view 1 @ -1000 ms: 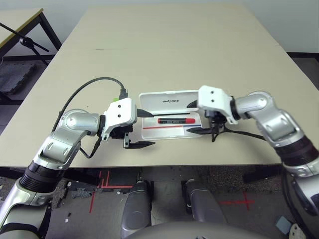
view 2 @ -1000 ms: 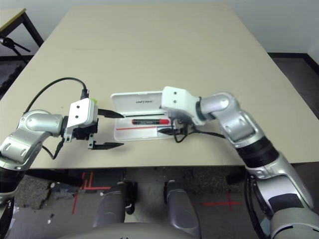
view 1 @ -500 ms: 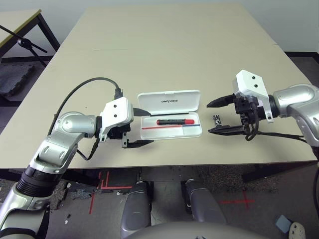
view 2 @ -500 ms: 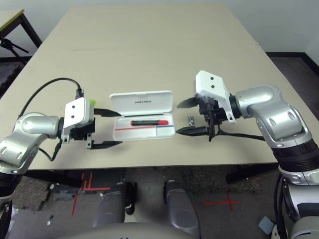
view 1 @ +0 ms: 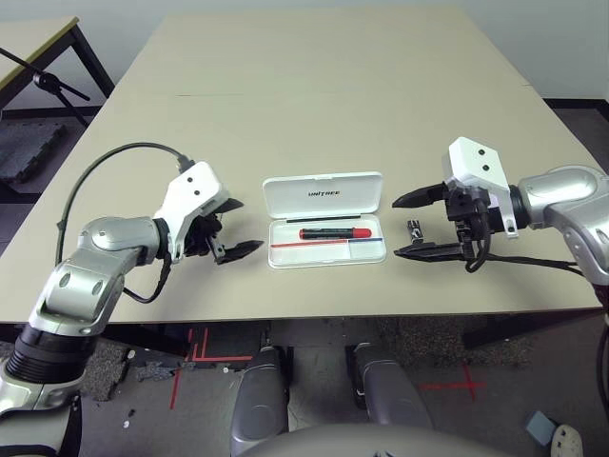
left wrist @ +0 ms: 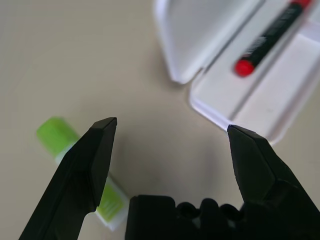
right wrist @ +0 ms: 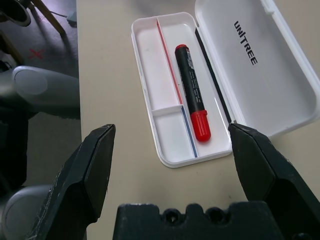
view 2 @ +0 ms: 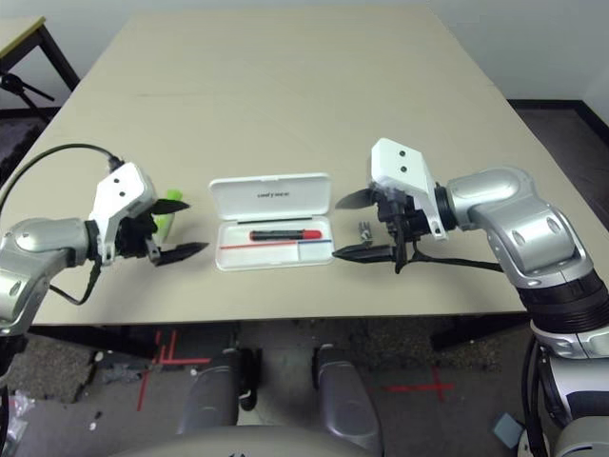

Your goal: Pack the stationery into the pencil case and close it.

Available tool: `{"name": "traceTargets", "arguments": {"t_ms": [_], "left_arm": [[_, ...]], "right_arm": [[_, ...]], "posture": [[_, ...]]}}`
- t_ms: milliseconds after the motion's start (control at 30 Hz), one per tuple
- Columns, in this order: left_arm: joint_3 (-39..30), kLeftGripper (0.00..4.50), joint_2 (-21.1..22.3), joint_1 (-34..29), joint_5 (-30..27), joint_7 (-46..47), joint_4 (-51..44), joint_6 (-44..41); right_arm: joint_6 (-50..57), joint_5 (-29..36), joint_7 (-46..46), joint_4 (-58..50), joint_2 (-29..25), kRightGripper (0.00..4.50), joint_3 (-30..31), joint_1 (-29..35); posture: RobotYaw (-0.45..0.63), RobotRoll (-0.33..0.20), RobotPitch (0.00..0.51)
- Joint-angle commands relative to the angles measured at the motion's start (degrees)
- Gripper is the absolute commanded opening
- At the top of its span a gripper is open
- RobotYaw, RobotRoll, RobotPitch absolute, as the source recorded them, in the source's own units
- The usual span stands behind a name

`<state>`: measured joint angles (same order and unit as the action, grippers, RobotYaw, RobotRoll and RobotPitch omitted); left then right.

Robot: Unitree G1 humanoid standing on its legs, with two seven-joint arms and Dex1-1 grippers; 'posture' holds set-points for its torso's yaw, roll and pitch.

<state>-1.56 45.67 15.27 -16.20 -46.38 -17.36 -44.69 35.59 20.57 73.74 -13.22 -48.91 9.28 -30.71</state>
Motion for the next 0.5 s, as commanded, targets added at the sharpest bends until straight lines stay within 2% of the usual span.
{"name": "traceTargets", "arguments": {"t_ms": [33,200,500], "left_arm": [[-1.7,4.50,-2.3,2.5,-0.8,5.2,1.4,-7.5],[-2.2,4.50,-6.6,8.9,2.7,15.5,9.9,-16.1],[-1.3,4.50,-10.3,12.7,3.4,20.7,16.5,-18.5]], "right_arm": [[-0.6,-0.3,-0.3,-0.2,0.4,4.49,1.5,0.2],[-1.0,-0.5,-0.5,-0.1,0.7,4.49,2.2,0.1],[-1.1,-0.8,-0.9,-0.2,0.5,4.49,2.5,0.3]], "posture": [[-0.02,0.000,0.136],[-0.02,0.000,0.135],[-0.04,0.000,0.134]]}}
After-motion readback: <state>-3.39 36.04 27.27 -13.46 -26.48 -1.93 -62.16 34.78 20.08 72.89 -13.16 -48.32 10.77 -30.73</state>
